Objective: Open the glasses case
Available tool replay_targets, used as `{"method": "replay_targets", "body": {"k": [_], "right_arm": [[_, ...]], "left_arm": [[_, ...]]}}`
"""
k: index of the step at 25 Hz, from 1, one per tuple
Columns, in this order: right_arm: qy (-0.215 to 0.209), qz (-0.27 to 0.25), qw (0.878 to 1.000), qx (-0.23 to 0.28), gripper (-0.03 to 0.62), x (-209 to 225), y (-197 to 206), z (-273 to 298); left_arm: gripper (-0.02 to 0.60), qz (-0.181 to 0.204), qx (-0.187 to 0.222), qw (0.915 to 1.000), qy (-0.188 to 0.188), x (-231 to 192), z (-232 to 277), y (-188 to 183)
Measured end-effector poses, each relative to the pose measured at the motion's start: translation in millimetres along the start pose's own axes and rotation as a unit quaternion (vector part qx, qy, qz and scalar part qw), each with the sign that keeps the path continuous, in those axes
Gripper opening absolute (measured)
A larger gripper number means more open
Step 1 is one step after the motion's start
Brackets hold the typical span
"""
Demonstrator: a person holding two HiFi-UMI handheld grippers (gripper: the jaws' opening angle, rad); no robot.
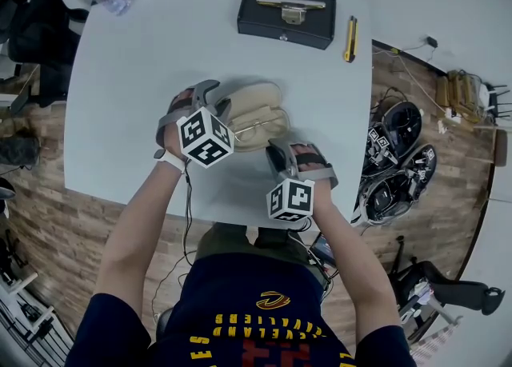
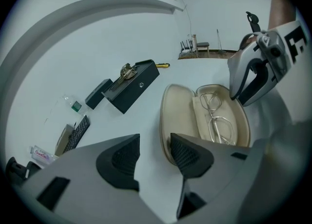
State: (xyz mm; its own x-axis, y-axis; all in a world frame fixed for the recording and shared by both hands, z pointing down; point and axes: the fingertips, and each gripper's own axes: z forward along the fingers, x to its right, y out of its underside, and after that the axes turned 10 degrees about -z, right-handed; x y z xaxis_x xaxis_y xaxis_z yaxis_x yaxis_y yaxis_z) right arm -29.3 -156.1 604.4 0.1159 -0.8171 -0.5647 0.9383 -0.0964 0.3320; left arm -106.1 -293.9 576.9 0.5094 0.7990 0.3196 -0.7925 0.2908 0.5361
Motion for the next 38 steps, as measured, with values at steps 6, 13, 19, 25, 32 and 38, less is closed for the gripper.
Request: {"method": "replay_targets", "body": {"k": [6,13,19,25,32,38], "right_arm": [[0.002,-0.002,1.000,0.000,0.083,-1,0,0],[0.001,-0.005,1.000,0.000,0.083,-1,0,-1],[0.000,-0.004,1.000,0.000,0.083,-1,0,1],[-0.002,-0.005,1.000,0.001,0.084,0,0,1],[0.010,-0.003,1.000,0.007,0.086,3,-1,-2],[0.024,0.002,1.000,0.013,0.094,11,-4,-5]], "left_arm": [[0.210,0.001,-0.009,0.9999,0.007,2,7,5],[0.210,-0.005,-0.018,0.9997,0.016,4,15,9],[0.210,-0.008,-0.021,0.9996,0.020,4,17,10],[0.210,0.005,-0.018,0.9998,0.010,3,13,5],[0.210,0.014,0.007,0.9999,0.006,8,-1,-12],[0.210,0.018,0.017,0.9996,0.010,14,-8,-18]]}}
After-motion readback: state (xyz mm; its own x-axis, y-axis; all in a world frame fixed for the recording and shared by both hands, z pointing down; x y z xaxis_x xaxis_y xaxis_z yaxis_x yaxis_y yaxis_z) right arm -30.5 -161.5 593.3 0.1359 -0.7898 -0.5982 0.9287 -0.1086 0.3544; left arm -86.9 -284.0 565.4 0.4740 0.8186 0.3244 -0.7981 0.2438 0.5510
